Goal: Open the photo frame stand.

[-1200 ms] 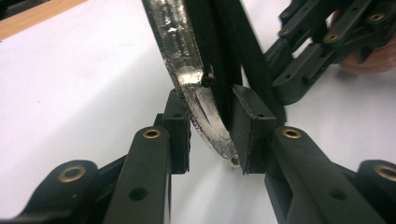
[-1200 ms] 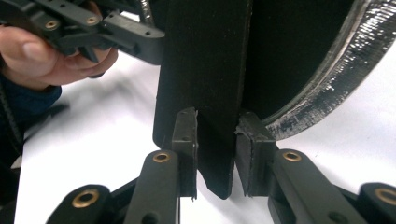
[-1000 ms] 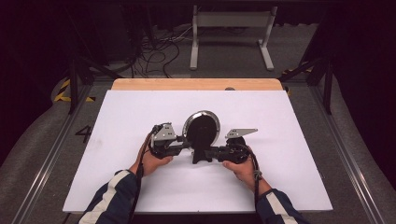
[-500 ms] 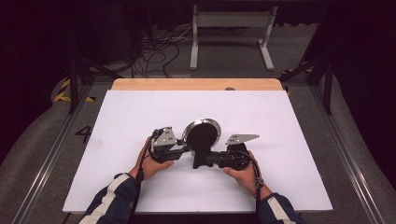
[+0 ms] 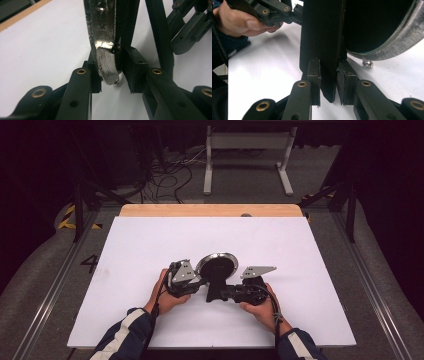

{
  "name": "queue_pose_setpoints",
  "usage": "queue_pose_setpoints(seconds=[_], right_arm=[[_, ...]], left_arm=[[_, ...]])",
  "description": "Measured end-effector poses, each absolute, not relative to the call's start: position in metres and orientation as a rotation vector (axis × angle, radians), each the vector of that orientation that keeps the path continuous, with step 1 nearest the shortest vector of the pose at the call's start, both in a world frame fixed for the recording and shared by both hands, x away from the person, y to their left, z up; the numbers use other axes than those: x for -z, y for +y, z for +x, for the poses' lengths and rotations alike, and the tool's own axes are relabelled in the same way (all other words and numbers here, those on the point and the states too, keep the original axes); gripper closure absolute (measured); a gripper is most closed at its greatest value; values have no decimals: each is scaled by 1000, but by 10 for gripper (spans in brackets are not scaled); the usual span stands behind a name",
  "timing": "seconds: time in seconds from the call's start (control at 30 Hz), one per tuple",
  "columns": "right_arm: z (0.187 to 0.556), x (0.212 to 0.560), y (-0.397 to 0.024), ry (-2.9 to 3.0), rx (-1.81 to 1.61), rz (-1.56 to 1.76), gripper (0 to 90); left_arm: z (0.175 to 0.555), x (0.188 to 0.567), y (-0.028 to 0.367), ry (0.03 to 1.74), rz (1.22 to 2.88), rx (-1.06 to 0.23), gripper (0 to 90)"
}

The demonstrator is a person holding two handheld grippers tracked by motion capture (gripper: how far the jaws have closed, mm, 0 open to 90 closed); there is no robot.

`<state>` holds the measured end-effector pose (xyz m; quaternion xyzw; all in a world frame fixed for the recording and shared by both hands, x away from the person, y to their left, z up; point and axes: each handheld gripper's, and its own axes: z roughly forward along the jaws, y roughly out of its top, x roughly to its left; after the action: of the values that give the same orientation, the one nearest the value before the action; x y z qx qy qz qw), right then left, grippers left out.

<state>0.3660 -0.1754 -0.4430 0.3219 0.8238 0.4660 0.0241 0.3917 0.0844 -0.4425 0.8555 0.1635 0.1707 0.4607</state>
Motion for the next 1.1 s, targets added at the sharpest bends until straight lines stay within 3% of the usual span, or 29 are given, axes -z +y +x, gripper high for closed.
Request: queue_pose_setpoints(seconds=[0.2, 1.1], right_arm=[[363, 443, -174, 2560, -1428, 985, 756], [360, 449, -169, 2550, -1388, 983, 782]], left_arm=[[394, 443, 84, 413, 2114, -504, 694], [409, 448, 87, 435, 2115, -531, 677]])
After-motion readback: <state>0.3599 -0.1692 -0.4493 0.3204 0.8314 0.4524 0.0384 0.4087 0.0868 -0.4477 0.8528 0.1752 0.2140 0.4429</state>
